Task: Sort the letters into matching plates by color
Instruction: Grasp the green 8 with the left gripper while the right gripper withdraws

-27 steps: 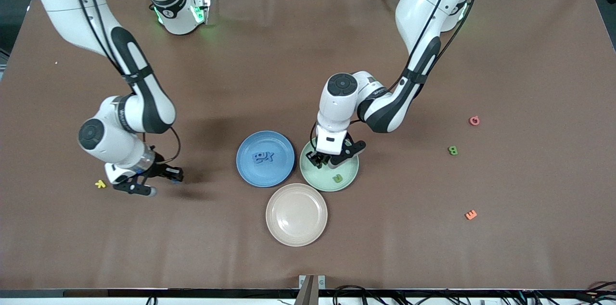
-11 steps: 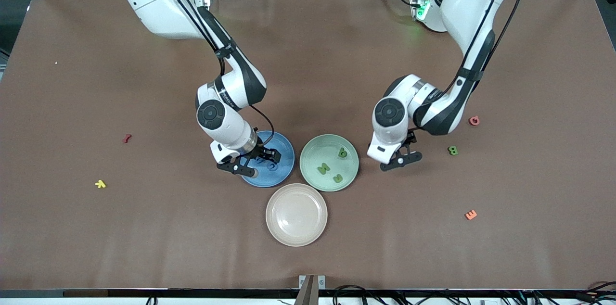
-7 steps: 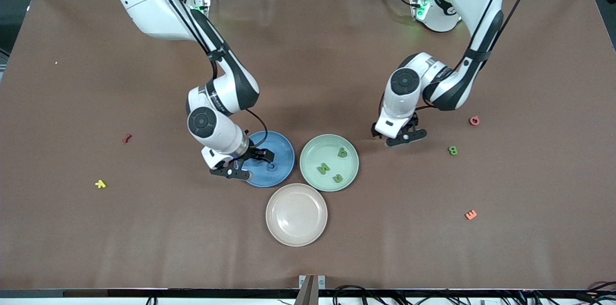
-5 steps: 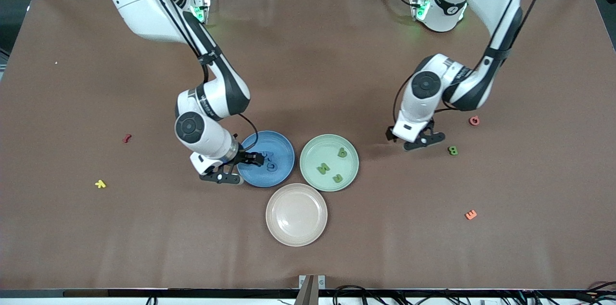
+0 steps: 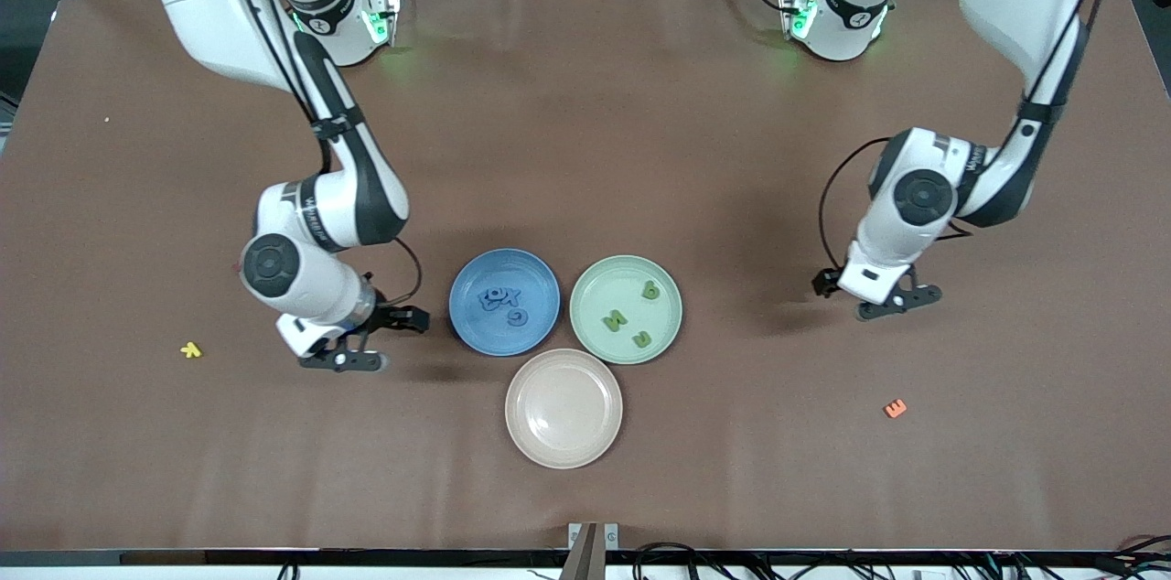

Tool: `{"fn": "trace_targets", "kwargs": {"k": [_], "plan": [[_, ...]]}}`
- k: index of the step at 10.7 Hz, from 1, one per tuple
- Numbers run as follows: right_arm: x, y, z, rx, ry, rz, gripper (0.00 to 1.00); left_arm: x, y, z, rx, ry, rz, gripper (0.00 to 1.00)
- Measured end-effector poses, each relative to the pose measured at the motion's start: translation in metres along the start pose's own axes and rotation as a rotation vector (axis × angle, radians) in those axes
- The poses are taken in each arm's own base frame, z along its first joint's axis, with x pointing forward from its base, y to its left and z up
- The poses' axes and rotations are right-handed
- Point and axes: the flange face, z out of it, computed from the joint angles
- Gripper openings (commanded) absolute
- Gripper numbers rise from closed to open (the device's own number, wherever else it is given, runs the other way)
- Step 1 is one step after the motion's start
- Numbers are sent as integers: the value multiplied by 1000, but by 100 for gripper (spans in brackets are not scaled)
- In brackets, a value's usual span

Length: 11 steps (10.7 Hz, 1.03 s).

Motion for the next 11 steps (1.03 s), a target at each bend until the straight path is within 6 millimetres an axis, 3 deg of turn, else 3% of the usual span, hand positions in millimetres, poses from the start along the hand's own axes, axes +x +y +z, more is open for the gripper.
{"fn": "trace_targets", "kwargs": {"k": [2,3,4,7,9,11], "plan": [[15,48,-17,-41,23,-3,100,20,-57,19,5,-26,39,100],[22,74,-29,-52,33,-4,100,23,-71,26,4,-35,47,100],[28,102,-42,-55,47,-7,100,22,-72,31,3,-44,51,100],[33,178,-84,-51,58,8,100,15,-44,31,-36,-58,67,100],[30,201,-117,-47,72,30,100,11,-30,27,-52,-58,79,100],[20,212,-164,-38,65,49,100,10,-29,28,-53,-61,81,100]]}}
